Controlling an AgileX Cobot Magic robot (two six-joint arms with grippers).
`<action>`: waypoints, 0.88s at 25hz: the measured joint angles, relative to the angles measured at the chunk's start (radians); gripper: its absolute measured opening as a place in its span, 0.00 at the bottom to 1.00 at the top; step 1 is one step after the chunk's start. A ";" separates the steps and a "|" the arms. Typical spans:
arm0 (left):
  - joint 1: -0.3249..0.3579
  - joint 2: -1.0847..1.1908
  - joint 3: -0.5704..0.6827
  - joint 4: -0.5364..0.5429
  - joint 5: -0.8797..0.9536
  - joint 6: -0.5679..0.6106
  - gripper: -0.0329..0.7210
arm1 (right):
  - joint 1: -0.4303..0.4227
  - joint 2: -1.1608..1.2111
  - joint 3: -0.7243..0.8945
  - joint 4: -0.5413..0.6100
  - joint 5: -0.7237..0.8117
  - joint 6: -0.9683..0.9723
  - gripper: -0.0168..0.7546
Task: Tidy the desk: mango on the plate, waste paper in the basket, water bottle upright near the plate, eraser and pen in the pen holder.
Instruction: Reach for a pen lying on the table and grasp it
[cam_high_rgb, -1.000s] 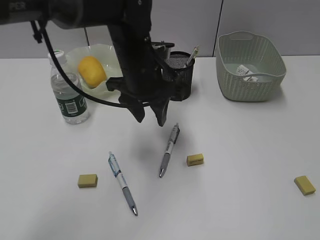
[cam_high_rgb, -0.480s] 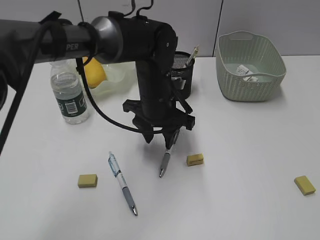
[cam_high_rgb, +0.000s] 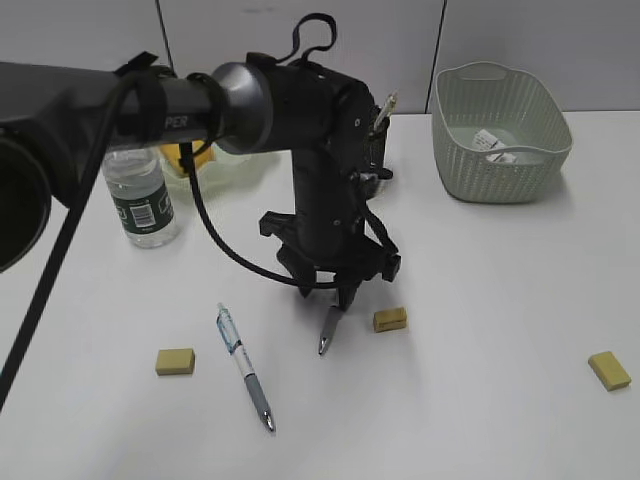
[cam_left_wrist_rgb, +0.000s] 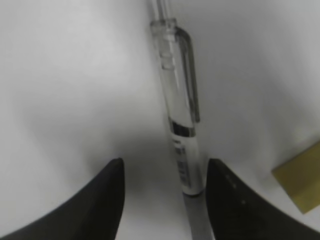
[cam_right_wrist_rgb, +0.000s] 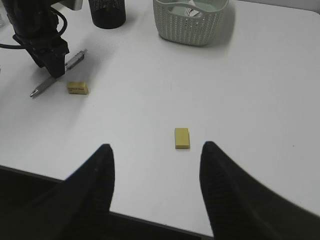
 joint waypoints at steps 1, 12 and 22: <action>-0.007 0.003 0.000 0.006 -0.004 -0.006 0.58 | 0.000 0.000 0.000 0.000 0.000 0.000 0.59; -0.014 0.007 0.000 0.018 -0.056 -0.024 0.54 | 0.000 0.000 0.000 0.000 -0.001 0.001 0.59; -0.014 0.018 -0.001 0.018 -0.053 0.004 0.45 | 0.000 0.000 0.000 0.000 -0.001 0.001 0.59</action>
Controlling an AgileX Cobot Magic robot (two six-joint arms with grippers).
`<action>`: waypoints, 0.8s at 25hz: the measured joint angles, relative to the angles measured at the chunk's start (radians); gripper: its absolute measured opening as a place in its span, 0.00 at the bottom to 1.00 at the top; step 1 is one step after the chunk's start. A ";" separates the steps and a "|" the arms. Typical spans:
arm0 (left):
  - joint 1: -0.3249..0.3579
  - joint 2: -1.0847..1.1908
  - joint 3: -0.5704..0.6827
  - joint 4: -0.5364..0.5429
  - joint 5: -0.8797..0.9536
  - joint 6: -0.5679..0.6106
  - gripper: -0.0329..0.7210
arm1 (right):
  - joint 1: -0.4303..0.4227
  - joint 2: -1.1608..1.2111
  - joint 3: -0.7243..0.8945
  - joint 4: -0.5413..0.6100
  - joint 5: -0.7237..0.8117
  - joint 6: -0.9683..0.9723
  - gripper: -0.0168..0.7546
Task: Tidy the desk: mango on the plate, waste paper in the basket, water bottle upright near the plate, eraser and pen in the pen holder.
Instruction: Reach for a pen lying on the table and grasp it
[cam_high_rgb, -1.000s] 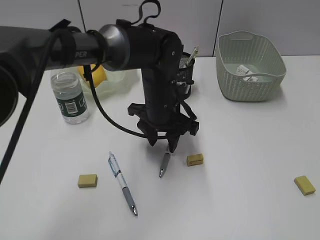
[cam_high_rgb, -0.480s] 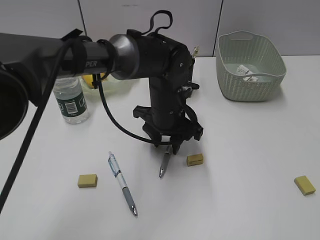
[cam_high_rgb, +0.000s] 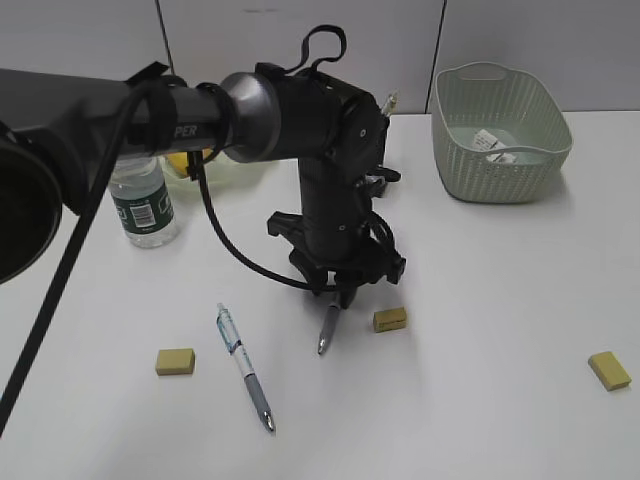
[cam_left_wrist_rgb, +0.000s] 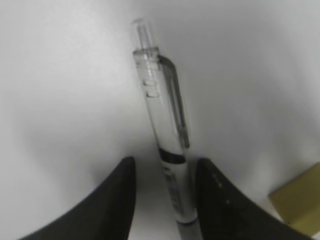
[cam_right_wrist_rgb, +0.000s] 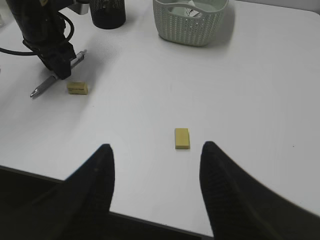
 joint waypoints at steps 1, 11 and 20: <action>0.000 0.000 -0.001 0.001 0.001 0.003 0.43 | 0.000 0.000 0.000 0.000 0.000 0.000 0.59; 0.004 0.002 -0.004 0.023 0.014 0.029 0.18 | 0.000 0.000 0.000 0.000 0.000 0.000 0.59; 0.004 -0.007 -0.004 0.007 0.049 0.033 0.18 | 0.000 0.000 0.000 0.000 0.000 0.000 0.59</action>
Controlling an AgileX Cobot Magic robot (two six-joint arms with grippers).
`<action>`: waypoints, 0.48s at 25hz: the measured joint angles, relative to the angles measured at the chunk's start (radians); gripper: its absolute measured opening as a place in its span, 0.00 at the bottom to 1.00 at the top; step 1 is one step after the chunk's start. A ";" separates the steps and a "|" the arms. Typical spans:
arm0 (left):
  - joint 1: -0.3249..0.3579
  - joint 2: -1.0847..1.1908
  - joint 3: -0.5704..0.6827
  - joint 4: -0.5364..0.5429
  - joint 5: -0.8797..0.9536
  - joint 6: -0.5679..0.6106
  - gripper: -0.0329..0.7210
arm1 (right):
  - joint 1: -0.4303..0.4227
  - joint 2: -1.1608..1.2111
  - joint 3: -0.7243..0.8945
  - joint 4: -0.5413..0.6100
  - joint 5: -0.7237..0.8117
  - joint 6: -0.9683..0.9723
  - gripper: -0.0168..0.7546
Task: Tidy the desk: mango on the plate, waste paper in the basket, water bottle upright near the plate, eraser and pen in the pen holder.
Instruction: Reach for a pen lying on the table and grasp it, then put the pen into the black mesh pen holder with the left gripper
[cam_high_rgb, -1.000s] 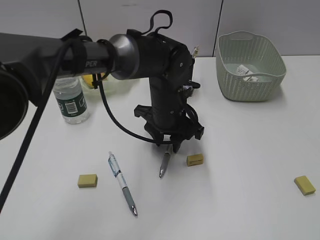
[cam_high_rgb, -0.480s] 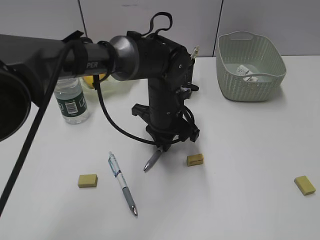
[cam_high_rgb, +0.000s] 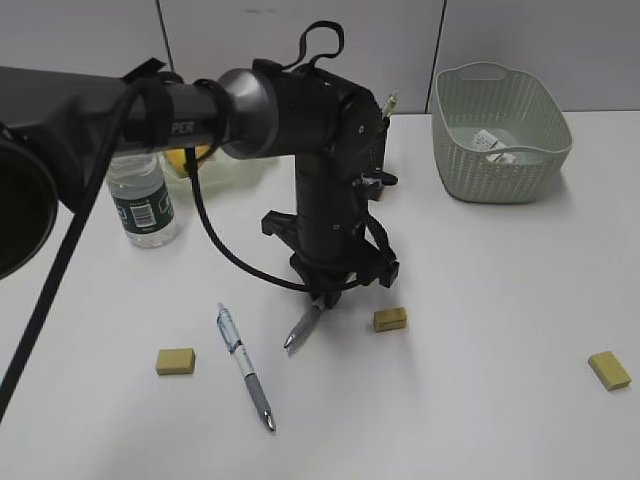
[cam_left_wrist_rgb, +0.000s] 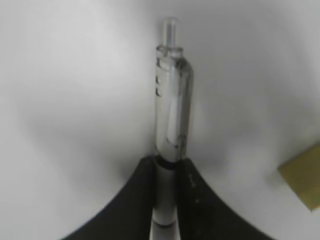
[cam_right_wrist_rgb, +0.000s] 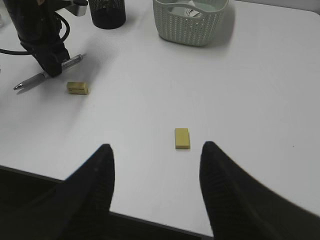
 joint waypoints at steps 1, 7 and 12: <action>-0.001 -0.007 0.001 -0.004 0.012 0.000 0.18 | 0.000 0.000 0.000 0.000 0.000 0.000 0.59; -0.001 -0.081 0.003 -0.009 0.030 0.000 0.18 | 0.000 0.000 0.000 0.000 0.000 0.000 0.59; -0.001 -0.147 0.025 -0.019 -0.014 0.000 0.18 | 0.000 0.000 0.000 0.000 -0.001 0.000 0.59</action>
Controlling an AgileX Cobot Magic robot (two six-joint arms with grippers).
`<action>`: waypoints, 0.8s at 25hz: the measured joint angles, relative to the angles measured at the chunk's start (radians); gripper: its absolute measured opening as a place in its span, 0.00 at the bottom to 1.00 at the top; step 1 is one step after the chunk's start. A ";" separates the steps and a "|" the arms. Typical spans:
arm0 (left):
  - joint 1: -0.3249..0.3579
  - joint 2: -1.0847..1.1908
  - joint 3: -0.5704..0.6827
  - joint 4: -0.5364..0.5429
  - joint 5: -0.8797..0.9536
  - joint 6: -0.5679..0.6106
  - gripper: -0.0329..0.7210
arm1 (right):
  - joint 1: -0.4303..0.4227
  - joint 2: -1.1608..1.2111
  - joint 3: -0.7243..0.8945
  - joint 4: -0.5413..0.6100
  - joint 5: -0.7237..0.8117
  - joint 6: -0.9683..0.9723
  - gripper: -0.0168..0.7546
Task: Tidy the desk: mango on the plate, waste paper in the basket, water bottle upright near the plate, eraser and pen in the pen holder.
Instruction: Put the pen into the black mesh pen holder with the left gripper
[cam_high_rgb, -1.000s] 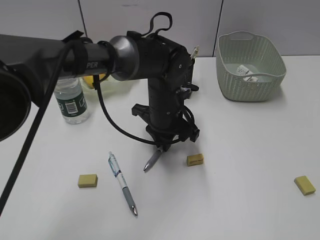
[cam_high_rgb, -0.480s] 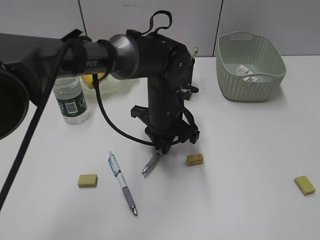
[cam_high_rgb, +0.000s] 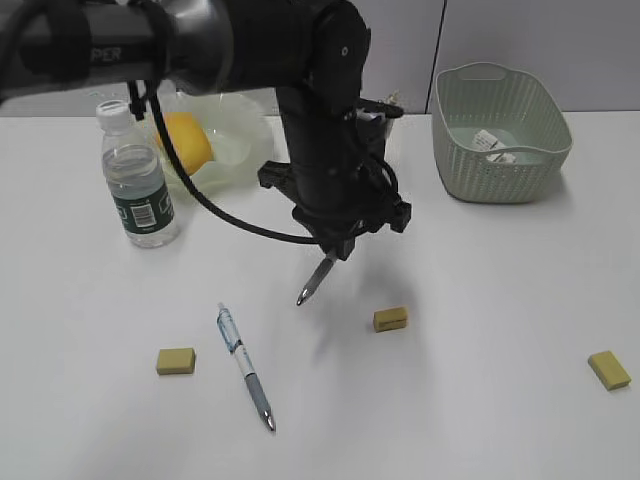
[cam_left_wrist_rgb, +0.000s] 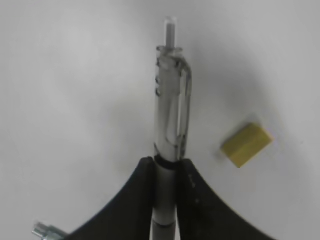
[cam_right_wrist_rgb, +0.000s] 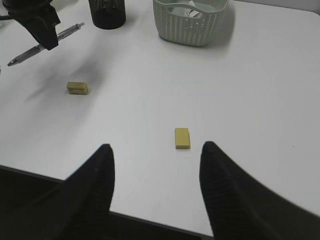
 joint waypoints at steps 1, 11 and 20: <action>0.000 -0.020 0.020 0.000 -0.018 0.000 0.18 | 0.000 0.000 0.000 0.000 0.000 0.000 0.59; 0.025 -0.294 0.415 -0.015 -0.472 -0.004 0.18 | 0.000 0.000 0.000 0.000 0.000 0.000 0.59; 0.058 -0.410 0.579 0.021 -0.969 -0.005 0.18 | 0.000 0.000 0.000 0.000 0.000 0.000 0.59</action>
